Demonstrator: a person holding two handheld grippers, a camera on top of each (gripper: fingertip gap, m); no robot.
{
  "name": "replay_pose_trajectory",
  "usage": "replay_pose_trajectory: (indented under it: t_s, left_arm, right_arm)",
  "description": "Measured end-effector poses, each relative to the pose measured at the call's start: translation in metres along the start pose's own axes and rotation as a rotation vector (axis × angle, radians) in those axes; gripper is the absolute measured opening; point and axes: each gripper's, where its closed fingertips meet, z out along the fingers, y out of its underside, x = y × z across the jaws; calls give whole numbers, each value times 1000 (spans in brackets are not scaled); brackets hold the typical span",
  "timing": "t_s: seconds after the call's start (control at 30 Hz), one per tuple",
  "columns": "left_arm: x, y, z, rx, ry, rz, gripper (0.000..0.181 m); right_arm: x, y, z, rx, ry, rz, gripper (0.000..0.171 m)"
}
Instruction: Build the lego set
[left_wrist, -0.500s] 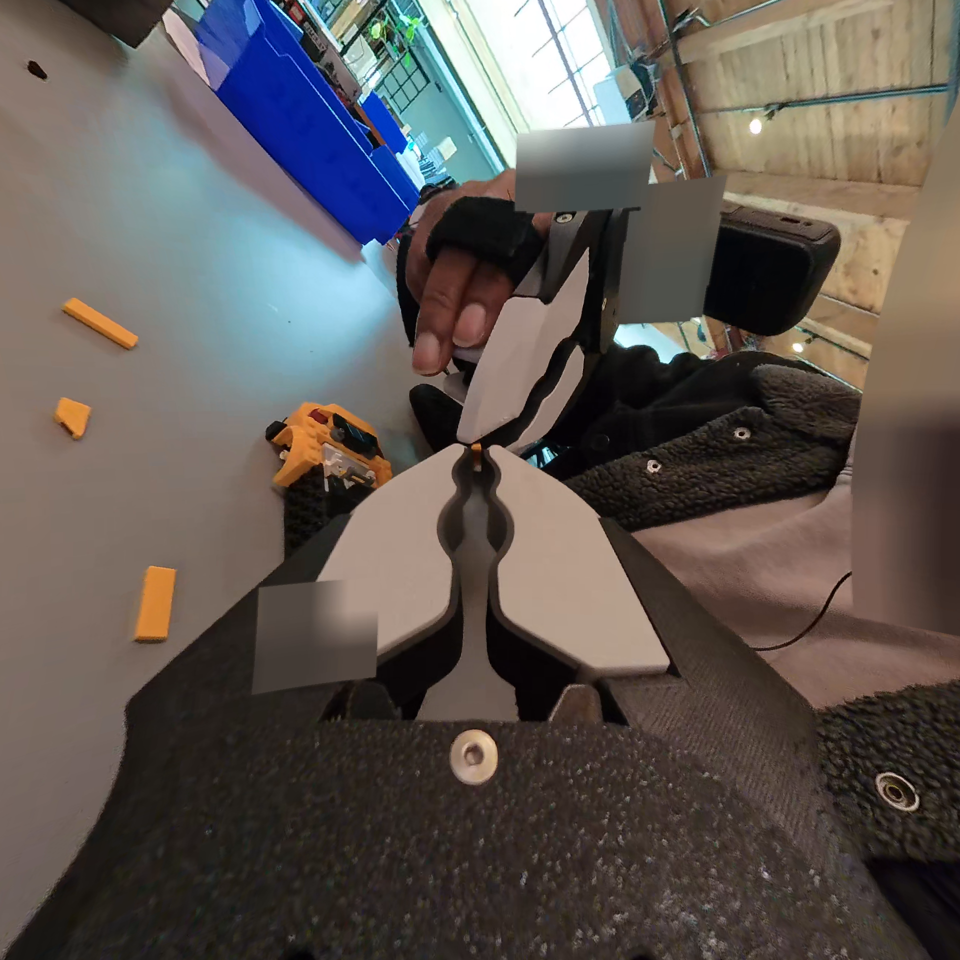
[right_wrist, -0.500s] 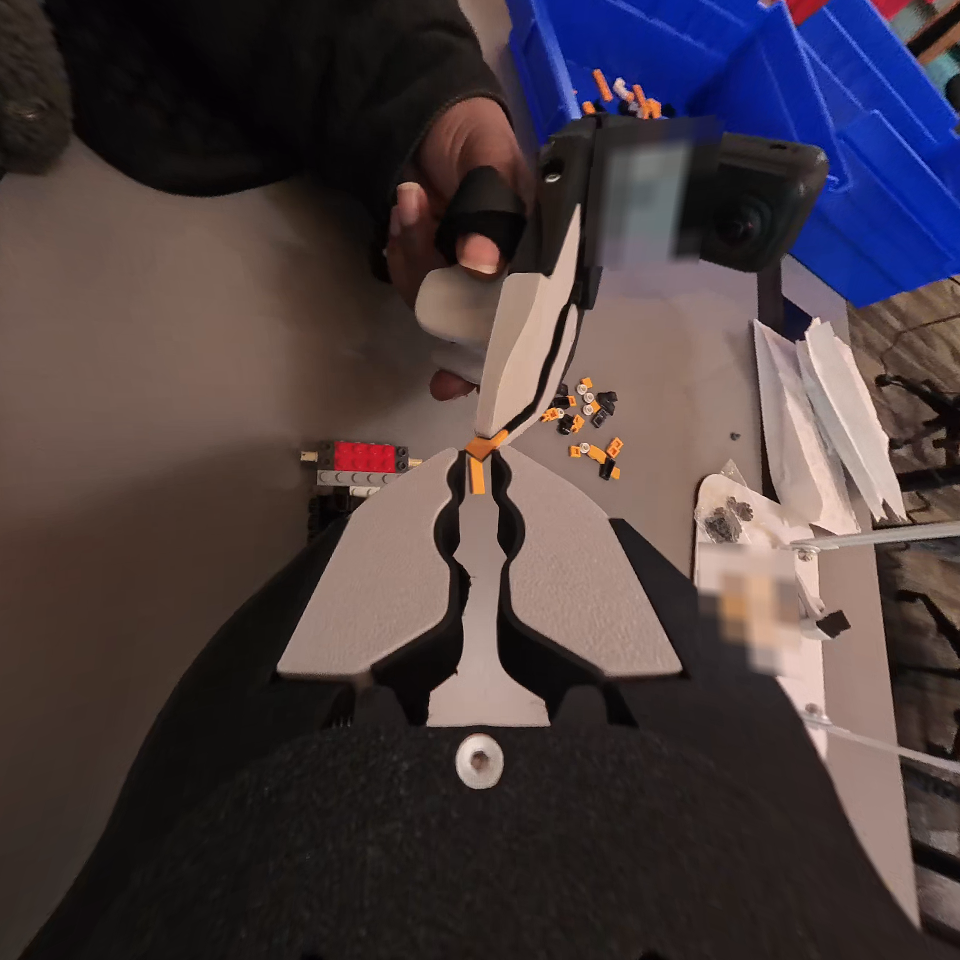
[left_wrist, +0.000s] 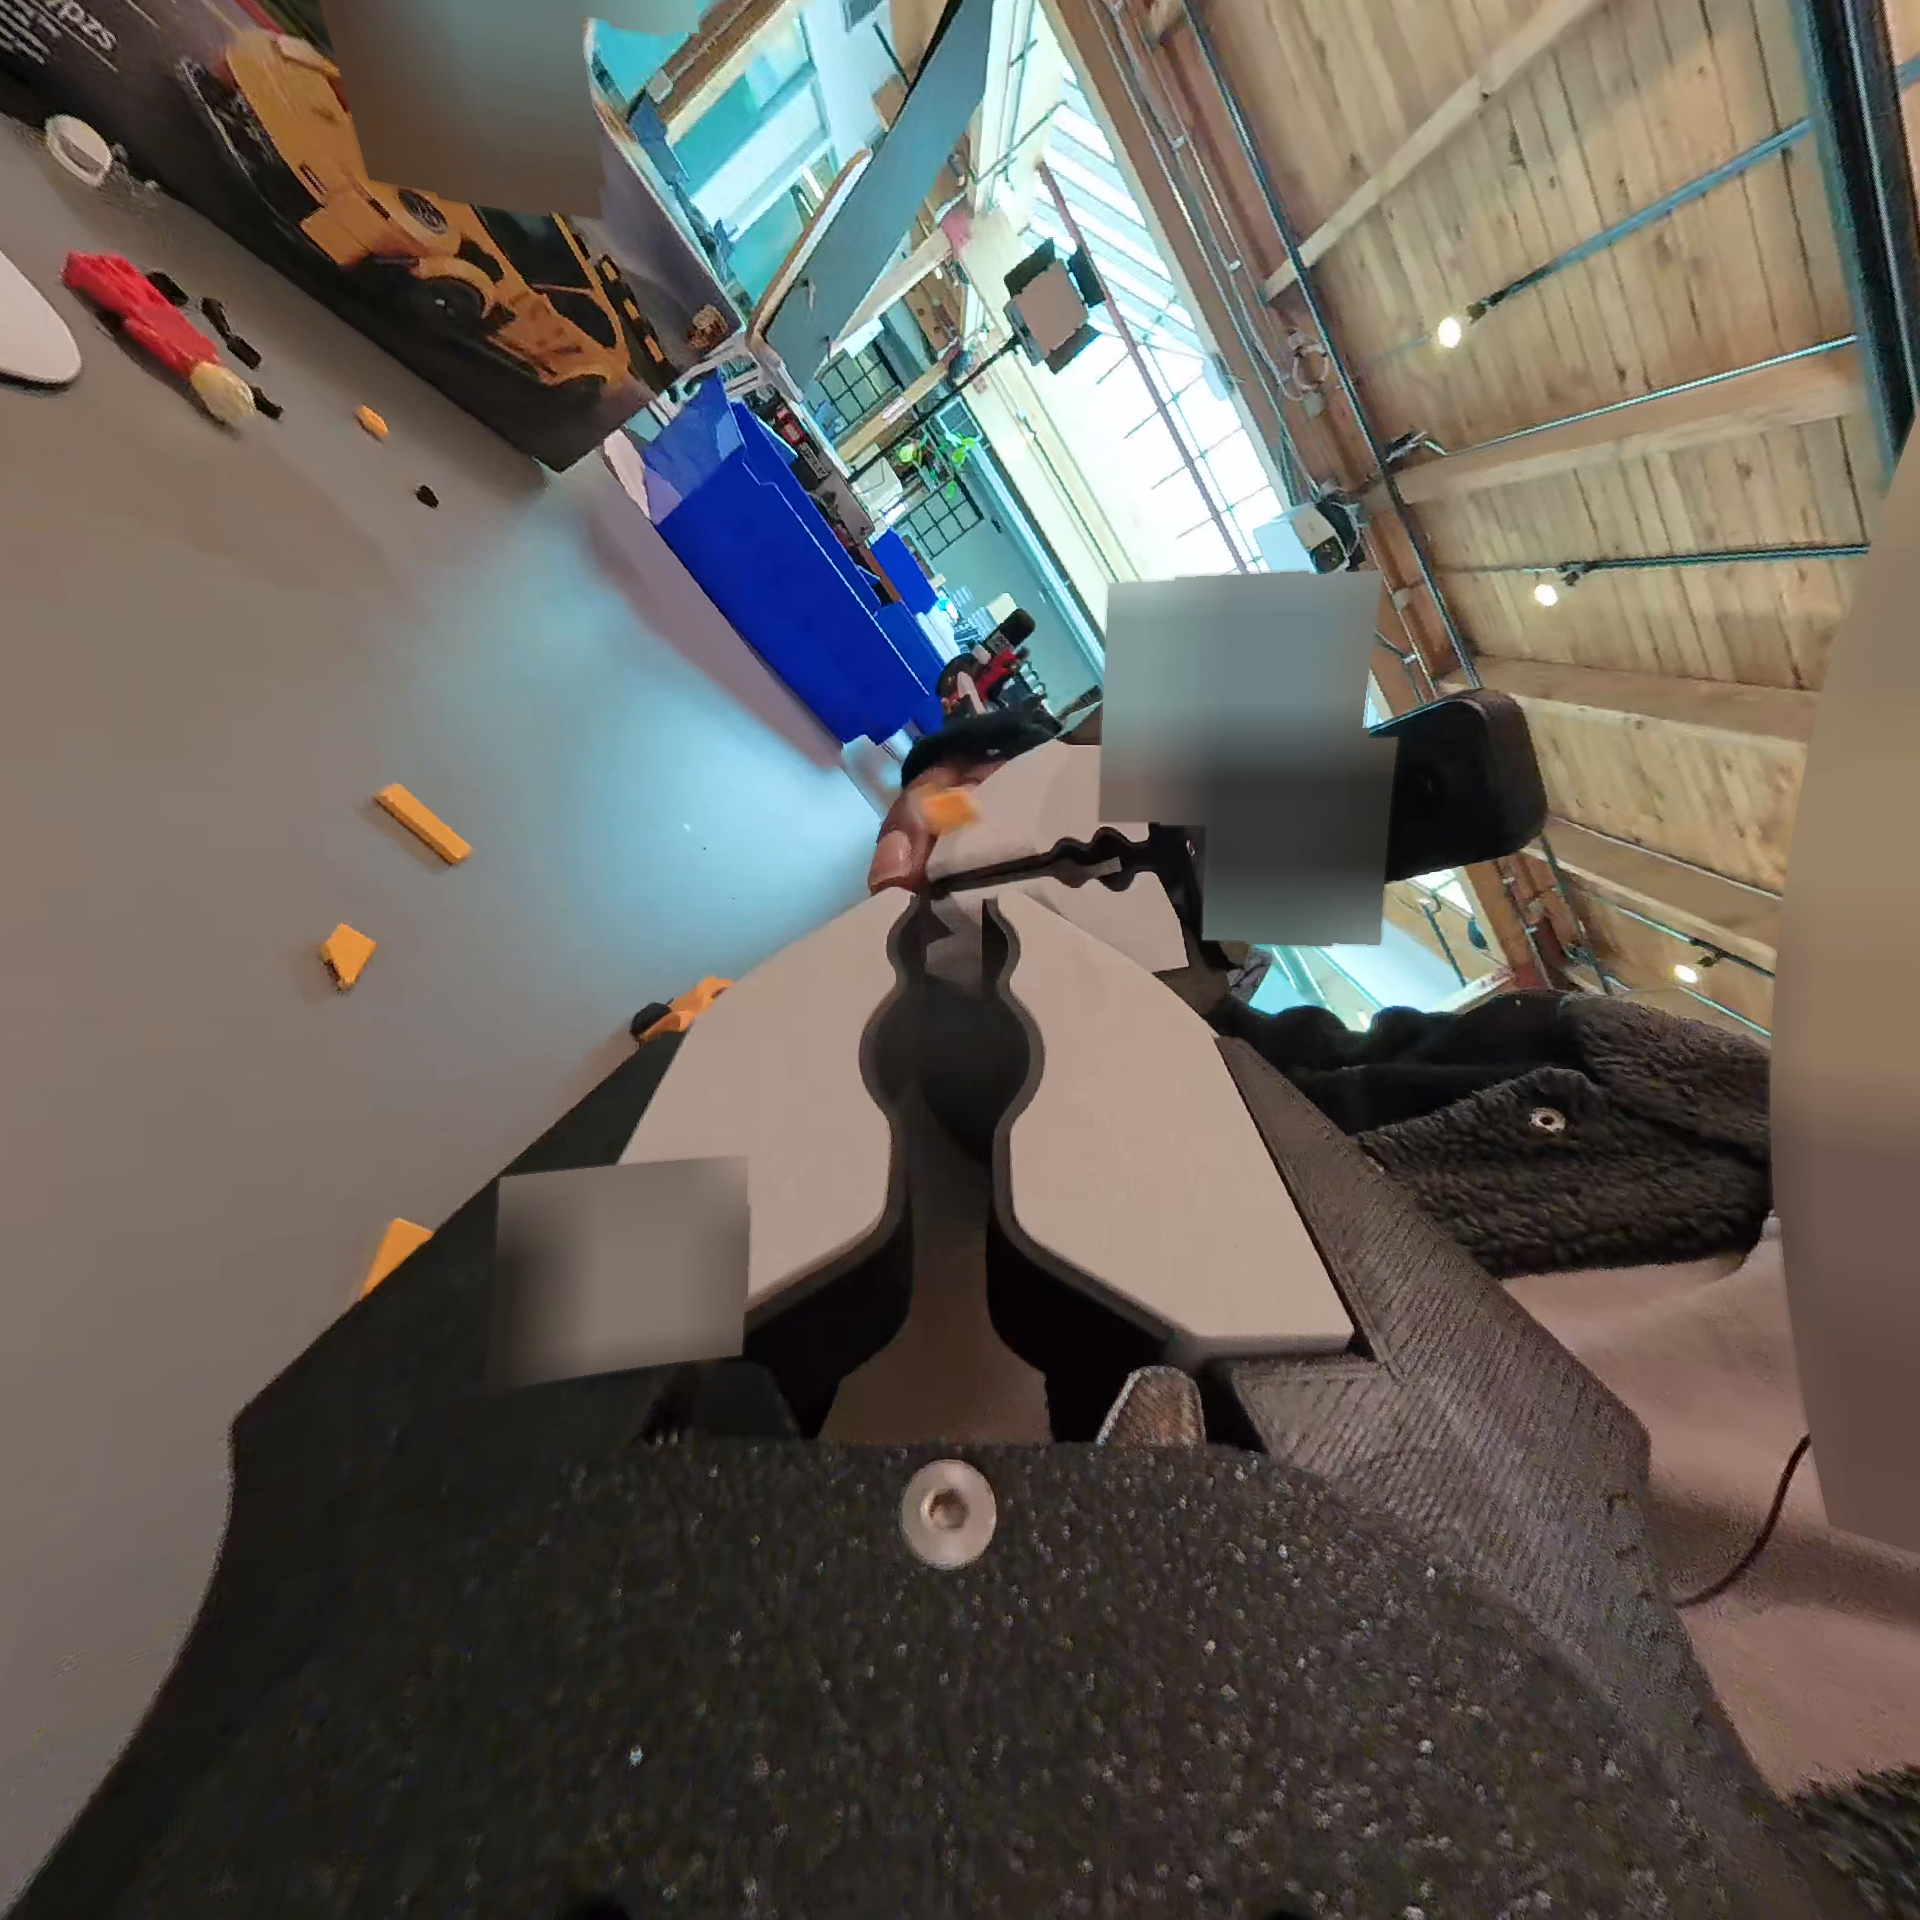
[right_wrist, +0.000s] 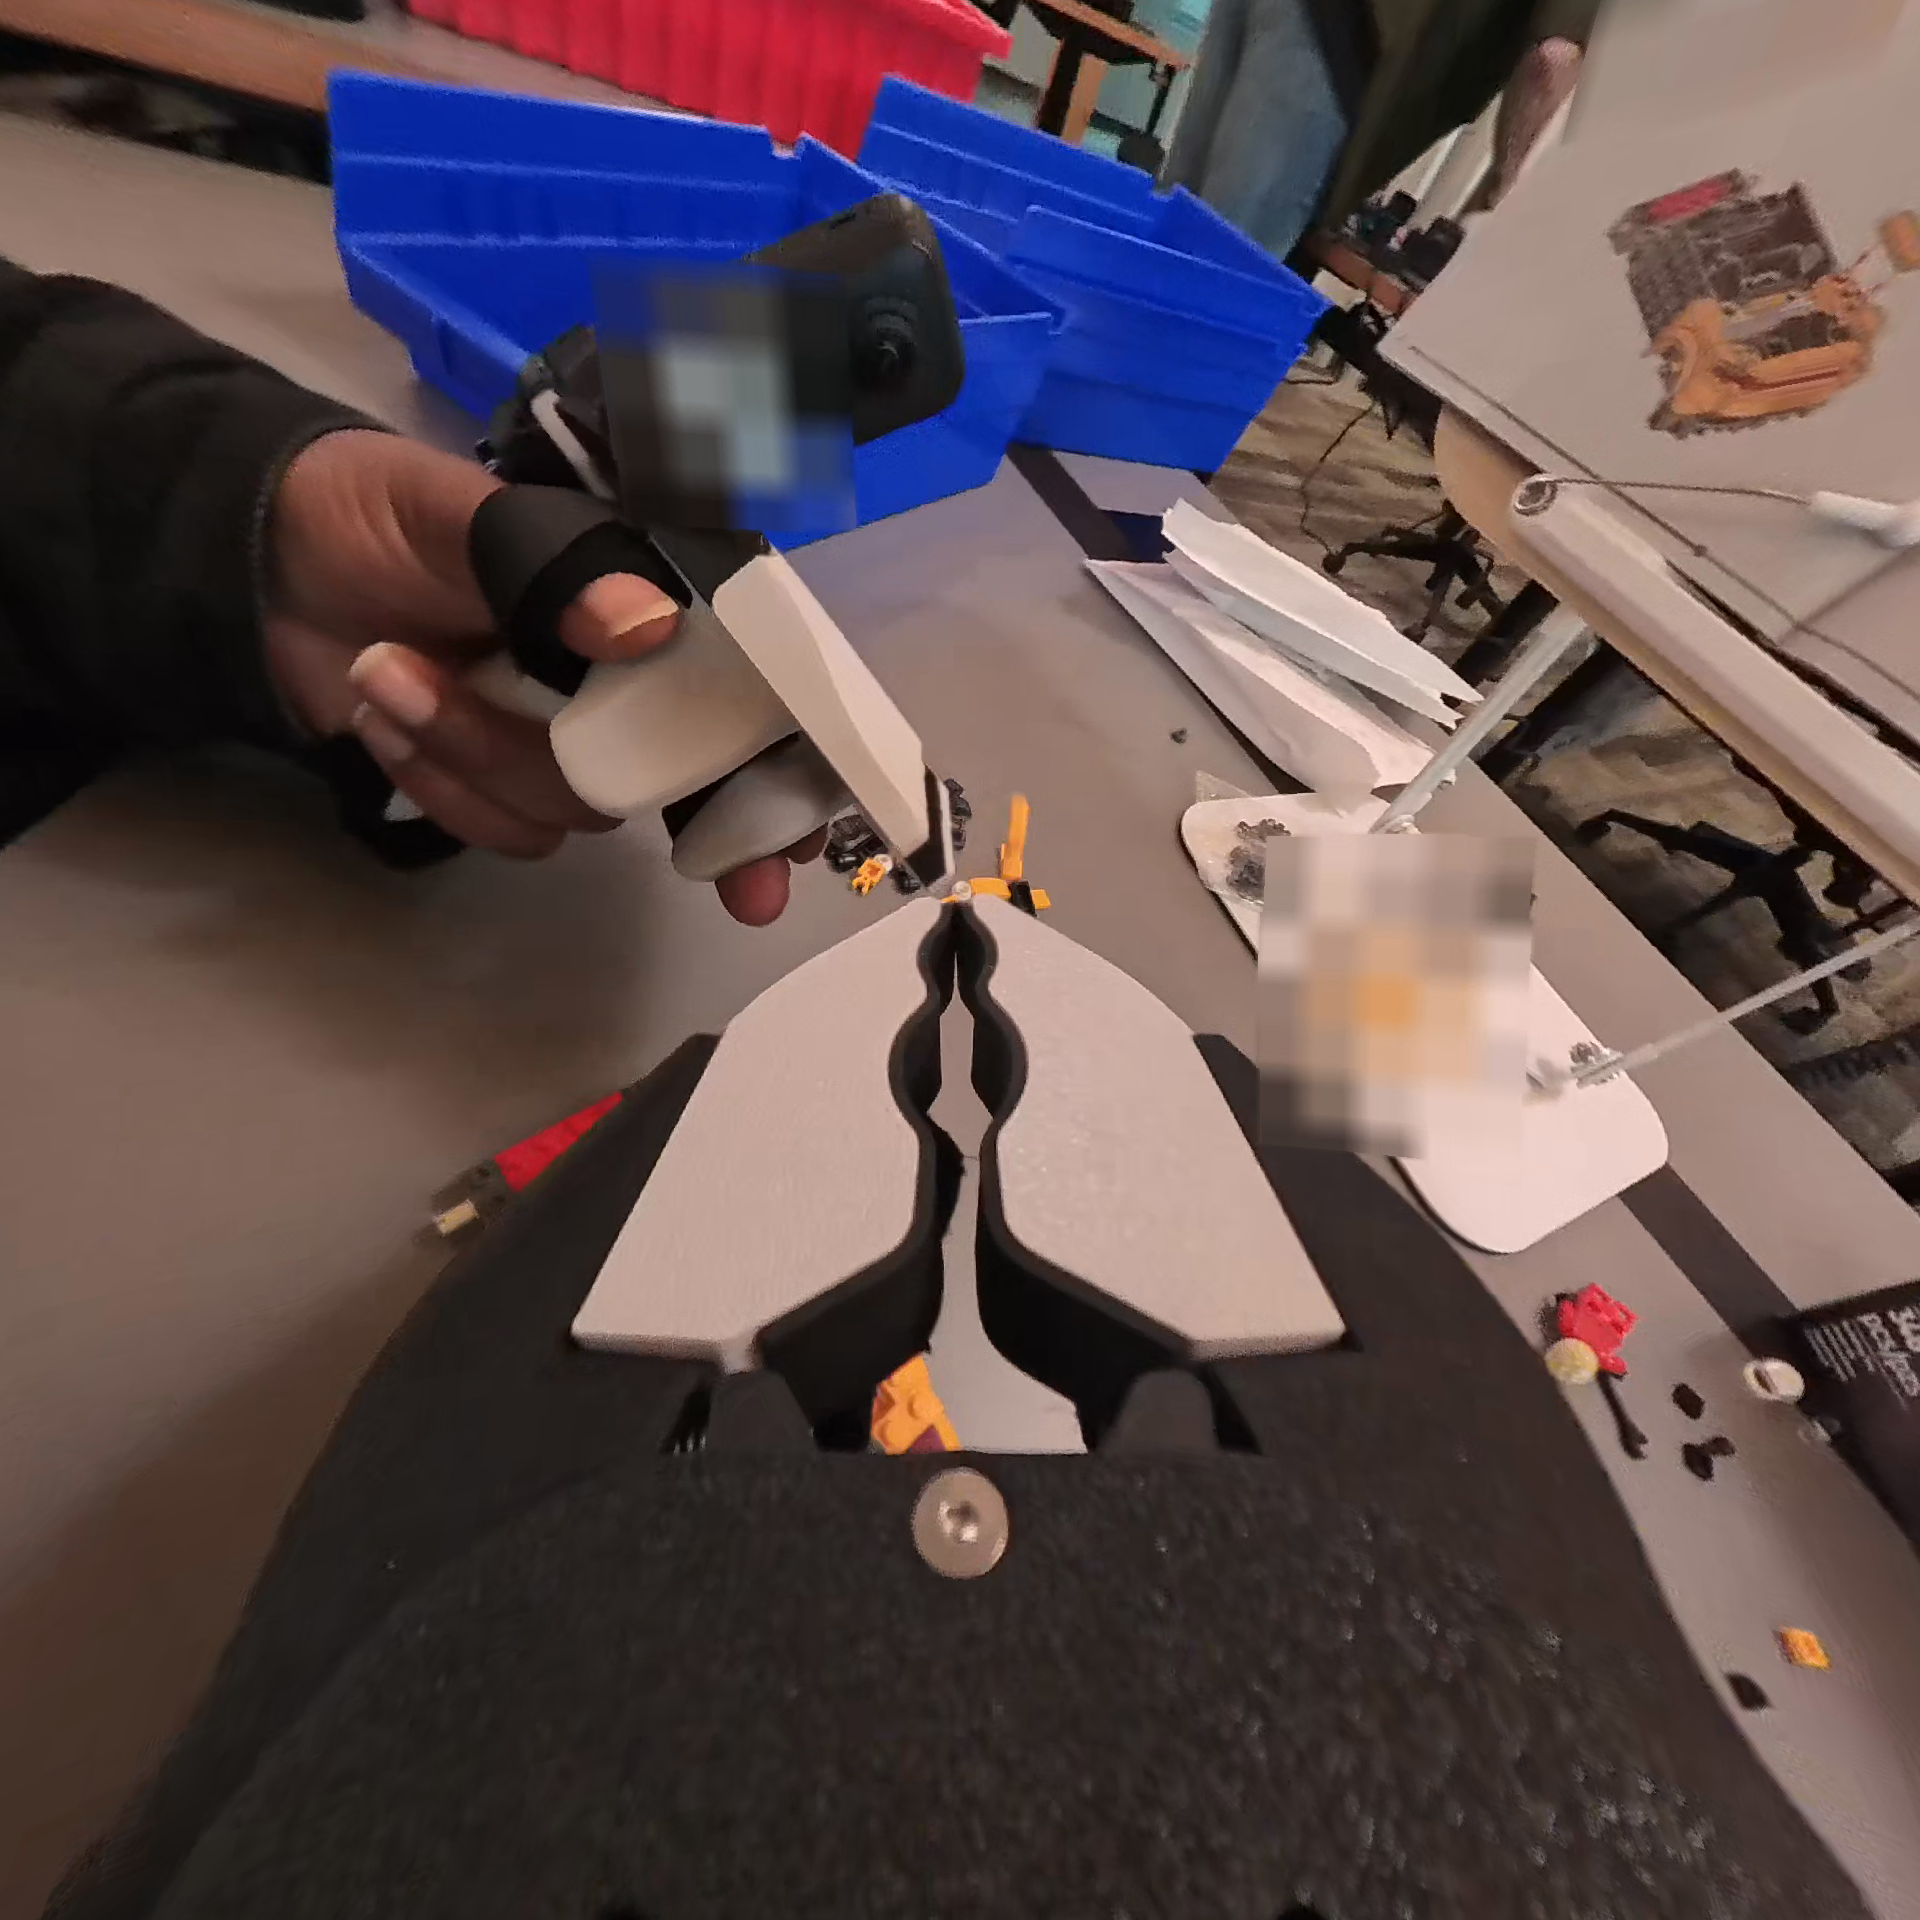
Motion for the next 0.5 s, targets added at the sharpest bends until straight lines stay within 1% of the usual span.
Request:
replay_pose_trajectory:
  t_s: [0.13, 0.23, 0.4, 0.5]
  left_arm:
    - [1, 0, 2, 11, -12, 16, 5]
    - [-5, -4, -4, 22, -42, 11, 2]
    - [-17, -29, -25, 114, -142, 69, 0]
    - [-27, -45, -44, 157, -242, 127, 0]
  right_arm:
    - [-4, 0, 1, 6, 8, 26, 0]
    - [-2, 3, 0, -5, 8, 23, 0]
    - [10, 14, 0, -56, -8, 38, 0]
    - [9, 25, 7, -122, -78, 17, 1]
